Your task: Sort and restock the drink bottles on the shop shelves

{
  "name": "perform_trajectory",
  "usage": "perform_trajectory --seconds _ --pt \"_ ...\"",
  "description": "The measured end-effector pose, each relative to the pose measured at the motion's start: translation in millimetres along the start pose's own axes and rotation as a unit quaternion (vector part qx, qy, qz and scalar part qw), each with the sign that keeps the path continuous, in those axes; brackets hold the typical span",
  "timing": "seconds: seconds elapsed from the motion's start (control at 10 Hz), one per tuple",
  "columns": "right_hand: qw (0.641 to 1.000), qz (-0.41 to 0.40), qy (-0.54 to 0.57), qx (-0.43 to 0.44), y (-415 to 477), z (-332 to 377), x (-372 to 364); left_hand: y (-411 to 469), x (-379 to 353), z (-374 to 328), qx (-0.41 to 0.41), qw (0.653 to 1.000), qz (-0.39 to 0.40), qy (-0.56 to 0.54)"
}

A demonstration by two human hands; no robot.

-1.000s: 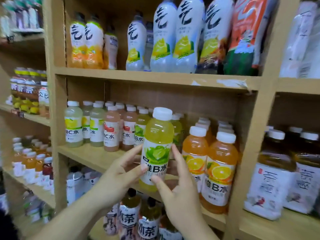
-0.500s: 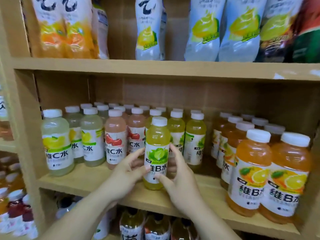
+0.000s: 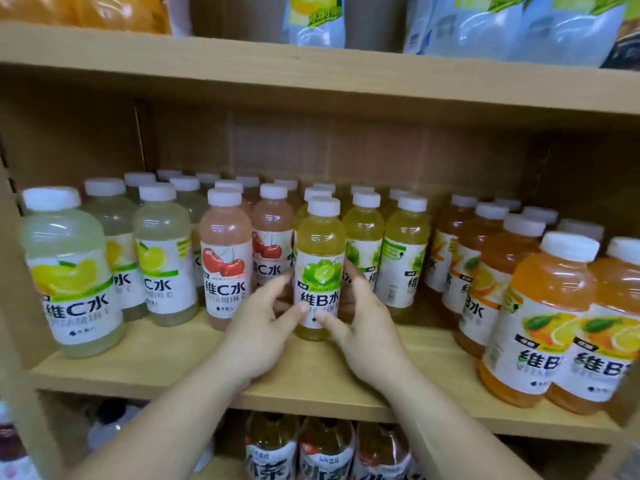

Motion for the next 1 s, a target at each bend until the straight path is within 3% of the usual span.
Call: perform_trajectory --seconds 0.5,0.6,0.8,0.9,1.0 --pt "0.997 -0.027 0.012 -0.067 -11 6 6 -4 3 -3 0.026 1.000 0.001 -0.005" --pt "0.995 -0.005 -0.007 -0.095 -28 11 16 -14 0 -14 0.035 0.995 0.053 0.072" --pt "0.987 0.068 0.014 -0.144 -84 12 50 -47 -1 -27 0.042 0.978 0.044 0.199" --pt "0.991 0.091 -0.019 -0.097 -127 19 61 -89 -2 -33 0.054 0.960 0.068 0.265" --pt "0.990 0.115 -0.001 -0.077 -172 18 79 -129 -5 -34 0.018 0.927 0.030 0.375"
Point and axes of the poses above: each hand's wrist, its own y-axis towards the middle knuckle, its own x-axis out of the back of the hand, z = x × y, the point moved 3 cm from there along y, towards the middle knuckle, and after that the axes turned 2 degrees about -y, right-handed, at the moved point
